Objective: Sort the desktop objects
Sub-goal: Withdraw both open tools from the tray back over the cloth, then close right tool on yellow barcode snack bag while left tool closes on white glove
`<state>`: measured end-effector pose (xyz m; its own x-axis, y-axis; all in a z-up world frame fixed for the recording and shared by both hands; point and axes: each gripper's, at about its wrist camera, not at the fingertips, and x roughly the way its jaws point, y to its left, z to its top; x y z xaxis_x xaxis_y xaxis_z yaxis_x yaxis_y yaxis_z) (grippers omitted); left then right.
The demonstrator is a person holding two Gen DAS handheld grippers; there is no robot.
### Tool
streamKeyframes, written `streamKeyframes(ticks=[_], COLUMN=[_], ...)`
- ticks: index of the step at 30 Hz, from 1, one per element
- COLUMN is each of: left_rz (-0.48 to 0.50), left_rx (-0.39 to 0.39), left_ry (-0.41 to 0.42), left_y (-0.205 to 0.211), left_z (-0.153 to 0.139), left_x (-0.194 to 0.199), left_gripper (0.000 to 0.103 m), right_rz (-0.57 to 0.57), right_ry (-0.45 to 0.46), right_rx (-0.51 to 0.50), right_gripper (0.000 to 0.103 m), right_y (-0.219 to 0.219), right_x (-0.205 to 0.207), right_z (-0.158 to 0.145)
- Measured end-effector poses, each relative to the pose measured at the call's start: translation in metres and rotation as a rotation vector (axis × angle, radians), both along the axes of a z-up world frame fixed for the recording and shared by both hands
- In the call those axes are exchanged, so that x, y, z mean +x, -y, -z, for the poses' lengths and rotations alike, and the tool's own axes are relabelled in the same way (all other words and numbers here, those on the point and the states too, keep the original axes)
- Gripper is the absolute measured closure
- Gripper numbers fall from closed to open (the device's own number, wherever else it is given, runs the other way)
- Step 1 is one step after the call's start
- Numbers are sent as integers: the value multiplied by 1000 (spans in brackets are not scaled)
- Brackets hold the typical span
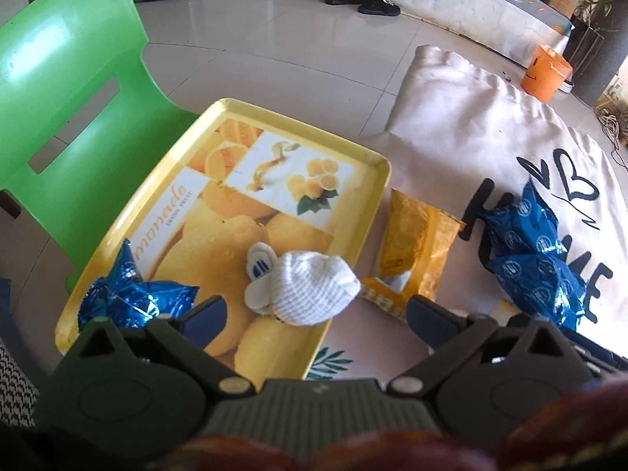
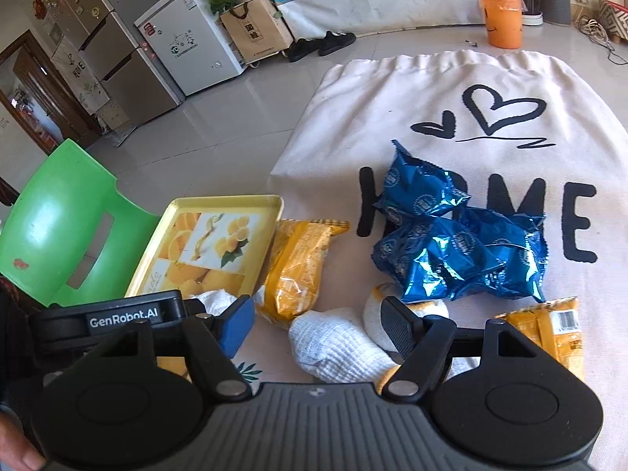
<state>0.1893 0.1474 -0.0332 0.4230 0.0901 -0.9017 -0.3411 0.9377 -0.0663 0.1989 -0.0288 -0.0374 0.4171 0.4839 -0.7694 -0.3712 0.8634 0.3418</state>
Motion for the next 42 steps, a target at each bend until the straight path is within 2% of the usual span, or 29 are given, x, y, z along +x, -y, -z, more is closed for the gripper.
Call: streamKeyframes(ticks=[6, 11, 17, 25, 30, 34, 42], left_rz=[48, 73, 98, 89, 67, 79, 114], left_rx=[-19, -38, -36, -44, -40, -60, 23], left_ry=[-8, -13, -29, -63, -107, -133, -198], left_y=[21, 36, 53, 64, 69, 73, 74], left_z=[4, 8, 15, 28, 43, 54, 57], left_x=[3, 5, 9, 16, 20, 21, 13], left_gripper=[1, 1, 1, 1, 1, 1, 1], right_rz=[71, 149, 263, 436, 462, 465, 445], right_ry=[-11, -30, -30, -148, -176, -225, -267], right_rx=[-40, -35, -89, -53, -110, -110, -106], right_gripper=[30, 30, 26, 25, 25, 25, 25], right_y=[26, 52, 85, 130, 140, 142, 138], right_x=[5, 12, 20, 28, 28, 27, 26], right_z=[-2, -6, -13, -3, 8, 21, 36])
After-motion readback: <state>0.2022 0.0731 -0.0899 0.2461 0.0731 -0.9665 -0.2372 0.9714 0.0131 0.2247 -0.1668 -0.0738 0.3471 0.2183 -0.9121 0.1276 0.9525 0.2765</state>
